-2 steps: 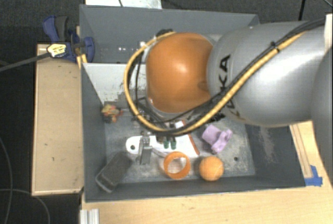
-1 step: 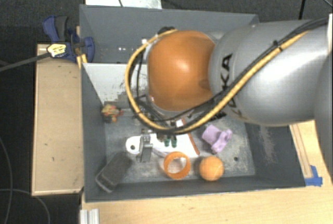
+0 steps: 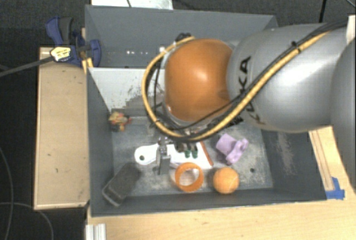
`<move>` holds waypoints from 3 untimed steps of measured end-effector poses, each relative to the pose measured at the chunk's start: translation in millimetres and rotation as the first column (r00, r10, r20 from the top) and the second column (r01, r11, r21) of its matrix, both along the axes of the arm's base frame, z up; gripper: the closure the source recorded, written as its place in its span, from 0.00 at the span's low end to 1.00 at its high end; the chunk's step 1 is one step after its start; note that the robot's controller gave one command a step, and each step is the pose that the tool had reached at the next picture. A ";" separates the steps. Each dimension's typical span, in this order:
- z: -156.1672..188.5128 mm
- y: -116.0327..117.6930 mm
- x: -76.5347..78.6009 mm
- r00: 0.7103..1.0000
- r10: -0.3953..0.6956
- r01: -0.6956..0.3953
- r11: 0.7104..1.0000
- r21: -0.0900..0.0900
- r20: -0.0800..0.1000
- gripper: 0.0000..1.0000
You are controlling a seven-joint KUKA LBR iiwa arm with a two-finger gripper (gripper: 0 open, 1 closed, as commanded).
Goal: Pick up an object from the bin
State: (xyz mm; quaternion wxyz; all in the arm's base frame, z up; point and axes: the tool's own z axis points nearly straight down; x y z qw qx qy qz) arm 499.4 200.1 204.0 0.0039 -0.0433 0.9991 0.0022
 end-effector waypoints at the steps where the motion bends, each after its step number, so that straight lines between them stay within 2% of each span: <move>1: -37.0 -16.2 3.5 1.000 0.007 -0.007 1.000 -0.004 -0.005 0.00; 2: -60.3 -38.2 37.1 1.000 -0.011 0.011 1.000 -0.002 -0.004 0.00; 3: -108.6 -59.4 38.4 0.999 -0.047 0.047 0.999 -0.003 -0.002 0.00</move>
Offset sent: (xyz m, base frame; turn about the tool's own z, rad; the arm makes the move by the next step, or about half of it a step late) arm 0.0573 -0.0551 -0.0748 -0.0220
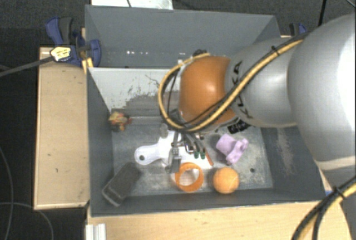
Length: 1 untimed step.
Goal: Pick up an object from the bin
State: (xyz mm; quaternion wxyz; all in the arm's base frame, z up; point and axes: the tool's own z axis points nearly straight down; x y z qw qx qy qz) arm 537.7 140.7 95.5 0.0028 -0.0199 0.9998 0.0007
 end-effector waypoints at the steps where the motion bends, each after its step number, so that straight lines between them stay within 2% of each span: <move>1: -14.4 -35.0 13.7 0.990 0.141 -0.141 0.990 0.000 -0.005 1.00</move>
Offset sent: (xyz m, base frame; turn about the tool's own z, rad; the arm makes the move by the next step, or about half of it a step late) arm 0.0000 0.0000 0.0000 0.0000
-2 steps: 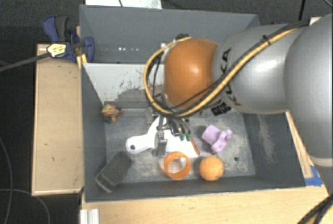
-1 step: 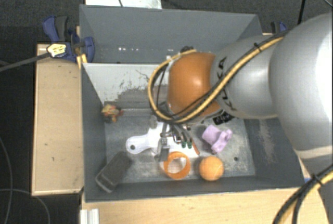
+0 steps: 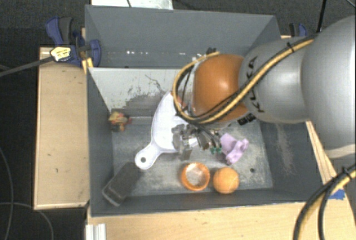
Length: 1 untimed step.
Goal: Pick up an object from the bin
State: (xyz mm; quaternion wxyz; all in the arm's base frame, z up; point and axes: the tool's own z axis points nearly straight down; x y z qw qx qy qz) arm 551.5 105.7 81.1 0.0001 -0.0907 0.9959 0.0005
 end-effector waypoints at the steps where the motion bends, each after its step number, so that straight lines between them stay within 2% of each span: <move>1: 0.0 0.0 0.0 1.000 -0.002 0.002 1.000 0.000 0.000 1.00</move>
Offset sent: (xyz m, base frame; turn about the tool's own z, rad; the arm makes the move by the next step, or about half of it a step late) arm -0.0045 0.0131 0.1165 0.0204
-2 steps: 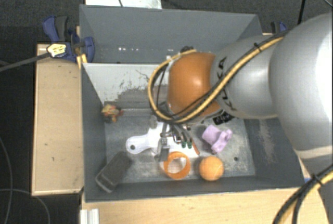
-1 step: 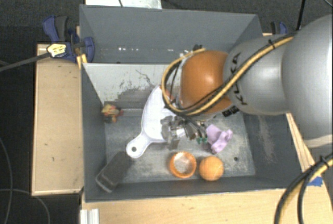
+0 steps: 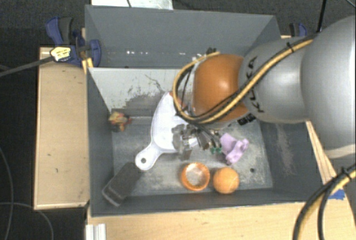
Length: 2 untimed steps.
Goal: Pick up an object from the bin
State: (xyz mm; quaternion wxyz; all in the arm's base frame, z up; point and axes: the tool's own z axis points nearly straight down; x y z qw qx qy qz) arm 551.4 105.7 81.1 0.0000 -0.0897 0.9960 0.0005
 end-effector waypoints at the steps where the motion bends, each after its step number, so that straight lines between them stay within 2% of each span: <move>1: 116.7 13.2 -4.0 1.000 -0.021 0.021 1.000 0.000 0.001 1.00; 2: 116.7 13.2 -4.0 1.000 -0.021 0.021 1.000 0.000 0.001 1.00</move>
Offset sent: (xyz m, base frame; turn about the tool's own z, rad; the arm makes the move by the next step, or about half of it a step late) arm 0.0000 0.0000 0.0000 0.0000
